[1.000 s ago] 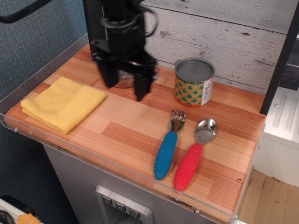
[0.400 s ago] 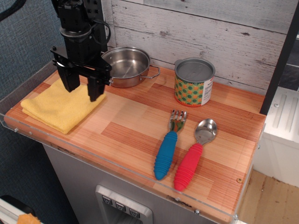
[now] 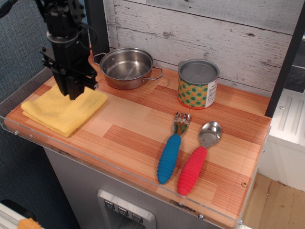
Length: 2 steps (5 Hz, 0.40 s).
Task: Move the yellow cloth to the left of the blue fork
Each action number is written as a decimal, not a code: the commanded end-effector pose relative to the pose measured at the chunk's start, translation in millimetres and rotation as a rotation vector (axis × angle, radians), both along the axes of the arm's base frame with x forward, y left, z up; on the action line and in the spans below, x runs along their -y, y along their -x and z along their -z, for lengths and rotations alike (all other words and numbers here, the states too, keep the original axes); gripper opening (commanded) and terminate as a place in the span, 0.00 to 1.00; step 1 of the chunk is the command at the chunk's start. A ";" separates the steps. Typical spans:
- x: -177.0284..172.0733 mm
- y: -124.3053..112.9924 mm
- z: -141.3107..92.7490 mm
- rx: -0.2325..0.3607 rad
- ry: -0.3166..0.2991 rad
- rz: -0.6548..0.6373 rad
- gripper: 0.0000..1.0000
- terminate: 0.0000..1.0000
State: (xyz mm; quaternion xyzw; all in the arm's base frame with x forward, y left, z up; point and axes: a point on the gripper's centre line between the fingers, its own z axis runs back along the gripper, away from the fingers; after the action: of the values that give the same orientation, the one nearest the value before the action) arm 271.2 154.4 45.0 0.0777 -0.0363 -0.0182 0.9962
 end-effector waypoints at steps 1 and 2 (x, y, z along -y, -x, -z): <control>-16.5 0.7 12.8 0.046 -0.017 0.030 0.00 0.00; -17.5 2.6 21.1 0.052 -0.003 0.023 0.00 0.00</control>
State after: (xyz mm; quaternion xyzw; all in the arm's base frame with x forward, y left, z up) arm 267.8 166.1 13.8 0.0716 -0.0518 -0.0334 0.9955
